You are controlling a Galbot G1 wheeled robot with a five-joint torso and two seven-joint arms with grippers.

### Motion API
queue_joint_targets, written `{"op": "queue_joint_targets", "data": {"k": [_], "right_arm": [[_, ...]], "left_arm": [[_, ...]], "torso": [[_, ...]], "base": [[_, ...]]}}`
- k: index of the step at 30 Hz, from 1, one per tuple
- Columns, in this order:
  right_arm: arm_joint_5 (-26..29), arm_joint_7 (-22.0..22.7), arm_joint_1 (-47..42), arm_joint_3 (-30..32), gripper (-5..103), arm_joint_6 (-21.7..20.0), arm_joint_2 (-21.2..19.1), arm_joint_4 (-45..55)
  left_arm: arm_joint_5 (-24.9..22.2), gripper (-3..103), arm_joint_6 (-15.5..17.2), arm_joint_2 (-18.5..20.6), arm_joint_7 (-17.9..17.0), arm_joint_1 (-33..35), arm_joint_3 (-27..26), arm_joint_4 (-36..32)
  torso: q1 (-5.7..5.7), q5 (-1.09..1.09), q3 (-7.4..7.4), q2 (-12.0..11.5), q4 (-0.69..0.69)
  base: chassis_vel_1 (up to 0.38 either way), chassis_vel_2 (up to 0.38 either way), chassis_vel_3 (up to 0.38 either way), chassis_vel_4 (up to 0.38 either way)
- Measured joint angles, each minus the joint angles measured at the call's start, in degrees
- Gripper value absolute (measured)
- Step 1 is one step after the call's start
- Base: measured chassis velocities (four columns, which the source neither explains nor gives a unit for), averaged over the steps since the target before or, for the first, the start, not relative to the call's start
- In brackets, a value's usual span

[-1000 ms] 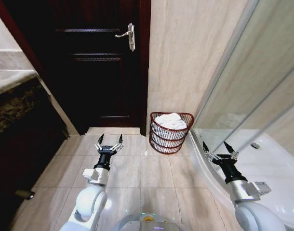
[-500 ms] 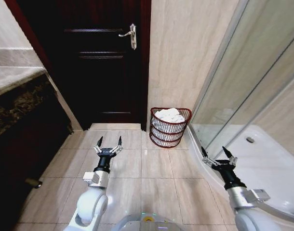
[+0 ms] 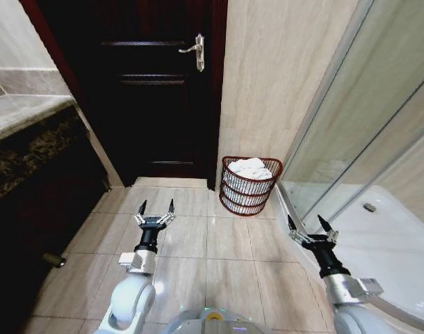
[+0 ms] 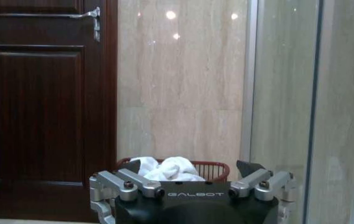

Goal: Discard the used towel into the hamper.

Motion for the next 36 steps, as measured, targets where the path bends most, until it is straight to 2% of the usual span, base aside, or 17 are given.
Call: {"op": "queue_joint_targets", "data": {"k": [6, 13, 23, 27, 36], "right_arm": [[0.0, 0.1, 0.0, 0.1, 100, 0.0, 0.2, 0.1], [0.0, 0.3, 0.1, 0.5, 100, 0.0, 0.2, 0.3], [1.0, 0.6, 0.4, 1.4, 100, -0.4, -0.5, 1.1], [2.3, 1.3, 1.1, 1.8, 100, -2.2, -1.2, 2.0], [3.6, 1.4, 1.5, 2.8, 100, -3.2, -2.2, 2.2]], "left_arm": [[0.1, 100, -1.2, 0.1, -0.9, -0.9, -0.1, 1.0], [-0.6, 100, 0.3, -0.1, -0.9, -1.5, -1.0, -0.2], [0.4, 100, 0.8, -0.2, -1.1, -1.1, -0.7, -1.1], [2.5, 100, 1.1, -0.2, -1.6, -0.7, -0.2, -1.4], [2.7, 100, 2.3, -0.1, -2.8, -1.1, 0.1, -2.1]], "torso": [[0.00, -0.01, 0.00, 0.0, 0.00], [0.10, 0.00, 0.31, 0.4, -0.01], [0.72, 0.00, 1.89, 2.6, 0.00], [1.12, 0.00, 2.85, 4.0, 0.00], [1.79, 0.00, 4.28, 6.1, 0.00]], "base": [[0.000, 0.000, 0.000, 0.000], [0.000, 0.000, 0.000, 0.000], [0.000, 0.000, 0.000, 0.000], [0.000, 0.000, 0.000, 0.000], [0.000, 0.000, 0.000, 0.000]]}}
